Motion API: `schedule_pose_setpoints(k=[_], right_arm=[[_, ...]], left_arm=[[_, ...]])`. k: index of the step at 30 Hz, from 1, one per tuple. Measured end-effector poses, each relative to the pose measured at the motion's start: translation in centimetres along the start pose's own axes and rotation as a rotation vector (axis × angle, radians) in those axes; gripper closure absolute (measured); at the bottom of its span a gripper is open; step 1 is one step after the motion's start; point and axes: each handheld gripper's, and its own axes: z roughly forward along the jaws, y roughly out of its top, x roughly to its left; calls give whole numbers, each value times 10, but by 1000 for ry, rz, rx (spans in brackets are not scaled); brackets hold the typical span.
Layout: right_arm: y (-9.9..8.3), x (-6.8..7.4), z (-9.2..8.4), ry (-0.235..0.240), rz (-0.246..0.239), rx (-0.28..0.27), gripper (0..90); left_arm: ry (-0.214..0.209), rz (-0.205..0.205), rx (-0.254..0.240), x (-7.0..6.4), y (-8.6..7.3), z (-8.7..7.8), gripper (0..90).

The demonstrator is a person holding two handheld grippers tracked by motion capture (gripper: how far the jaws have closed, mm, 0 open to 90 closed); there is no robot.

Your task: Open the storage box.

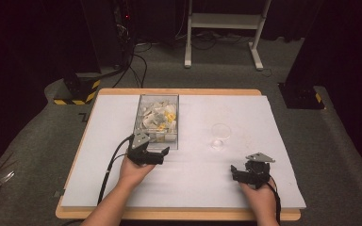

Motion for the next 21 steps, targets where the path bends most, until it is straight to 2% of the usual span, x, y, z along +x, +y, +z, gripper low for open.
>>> schedule_pose_setpoints(k=[6,14,21], right_arm=[[0,0,0,1,3,2,118],[0,0,0,0,0,1,118],[0,0,0,0,3,1,118]], left_arm=[[36,9,-17,-1,0,3,5],[42,-13,-25,-4,1,8,4],[53,-4,-24,-5,0,10,5]])
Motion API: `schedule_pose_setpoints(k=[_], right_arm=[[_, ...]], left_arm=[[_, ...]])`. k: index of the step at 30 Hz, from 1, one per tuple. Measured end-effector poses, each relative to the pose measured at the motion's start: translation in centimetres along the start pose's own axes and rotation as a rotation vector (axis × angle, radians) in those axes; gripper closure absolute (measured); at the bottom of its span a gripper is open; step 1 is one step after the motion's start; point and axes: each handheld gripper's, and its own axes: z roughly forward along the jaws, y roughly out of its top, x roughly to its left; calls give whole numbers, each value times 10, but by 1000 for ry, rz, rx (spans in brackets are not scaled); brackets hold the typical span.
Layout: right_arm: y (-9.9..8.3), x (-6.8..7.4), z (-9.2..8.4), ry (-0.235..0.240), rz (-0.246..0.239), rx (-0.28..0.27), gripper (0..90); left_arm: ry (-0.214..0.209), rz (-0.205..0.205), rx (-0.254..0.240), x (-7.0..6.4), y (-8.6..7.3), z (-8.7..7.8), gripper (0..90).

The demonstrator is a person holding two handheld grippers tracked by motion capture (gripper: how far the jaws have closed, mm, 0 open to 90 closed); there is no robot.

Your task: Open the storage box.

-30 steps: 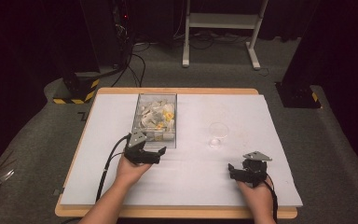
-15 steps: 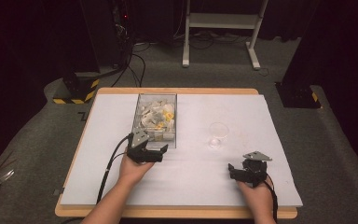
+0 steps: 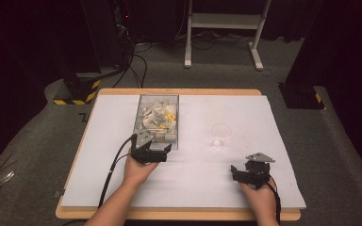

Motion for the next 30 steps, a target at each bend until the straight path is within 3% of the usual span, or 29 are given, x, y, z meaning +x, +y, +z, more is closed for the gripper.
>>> schedule_pose_setpoints(k=[12,30], right_arm=[[0,0,0,-1,-3,-2,119],[0,0,0,-1,-4,-2,119]], left_arm=[[-26,-25,1,-1,-1,-6,15],[-16,-15,-10,0,-6,-14,108]])
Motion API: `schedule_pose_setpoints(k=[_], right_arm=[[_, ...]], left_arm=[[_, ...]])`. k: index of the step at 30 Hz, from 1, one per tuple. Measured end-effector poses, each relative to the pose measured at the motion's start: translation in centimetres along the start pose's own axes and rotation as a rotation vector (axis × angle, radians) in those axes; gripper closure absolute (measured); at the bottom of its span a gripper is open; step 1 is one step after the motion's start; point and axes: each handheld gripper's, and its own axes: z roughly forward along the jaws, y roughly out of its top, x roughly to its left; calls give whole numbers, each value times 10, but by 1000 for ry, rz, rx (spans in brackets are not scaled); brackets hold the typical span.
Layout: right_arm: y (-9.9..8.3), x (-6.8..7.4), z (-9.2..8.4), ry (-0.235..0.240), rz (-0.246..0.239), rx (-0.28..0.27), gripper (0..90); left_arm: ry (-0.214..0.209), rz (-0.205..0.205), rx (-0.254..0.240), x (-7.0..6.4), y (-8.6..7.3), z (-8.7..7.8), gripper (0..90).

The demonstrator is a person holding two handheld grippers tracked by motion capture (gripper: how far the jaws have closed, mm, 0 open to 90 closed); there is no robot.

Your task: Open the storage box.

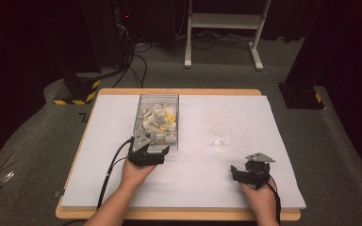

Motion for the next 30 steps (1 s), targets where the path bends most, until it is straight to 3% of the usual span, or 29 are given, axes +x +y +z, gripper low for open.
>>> schedule_pose_setpoints(k=[7,30], right_arm=[[0,0,0,-1,0,0,120],[0,0,0,-1,0,-1,120]], left_arm=[[12,13,-9,-2,-3,-6,161],[29,27,-10,-12,-9,-23,200]])
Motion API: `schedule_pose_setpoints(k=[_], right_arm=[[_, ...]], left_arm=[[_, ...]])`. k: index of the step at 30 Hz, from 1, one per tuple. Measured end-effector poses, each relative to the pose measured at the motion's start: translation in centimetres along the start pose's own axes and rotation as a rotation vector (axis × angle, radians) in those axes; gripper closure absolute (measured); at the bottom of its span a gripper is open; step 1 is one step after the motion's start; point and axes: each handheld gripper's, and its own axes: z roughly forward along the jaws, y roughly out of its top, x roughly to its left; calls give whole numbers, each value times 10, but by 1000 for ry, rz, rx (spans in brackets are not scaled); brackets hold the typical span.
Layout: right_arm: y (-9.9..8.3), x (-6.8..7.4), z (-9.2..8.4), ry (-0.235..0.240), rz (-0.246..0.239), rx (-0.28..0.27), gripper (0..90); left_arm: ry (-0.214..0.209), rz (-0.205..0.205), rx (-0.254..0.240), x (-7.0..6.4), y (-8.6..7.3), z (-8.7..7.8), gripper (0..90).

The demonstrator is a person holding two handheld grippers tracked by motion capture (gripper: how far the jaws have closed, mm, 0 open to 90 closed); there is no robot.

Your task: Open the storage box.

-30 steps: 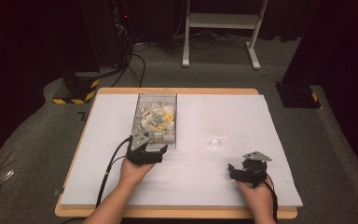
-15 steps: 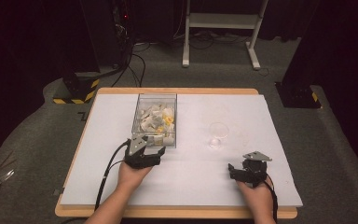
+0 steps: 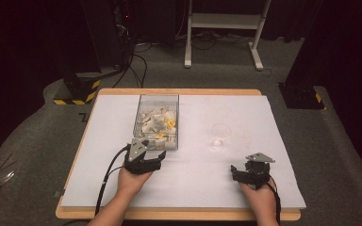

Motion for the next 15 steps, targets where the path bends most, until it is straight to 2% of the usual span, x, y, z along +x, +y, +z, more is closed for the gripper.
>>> schedule_pose_setpoints(k=[15], right_arm=[[0,0,0,-1,2,0,120]], left_arm=[[-13,-4,-12,-3,-4,-11,205]])
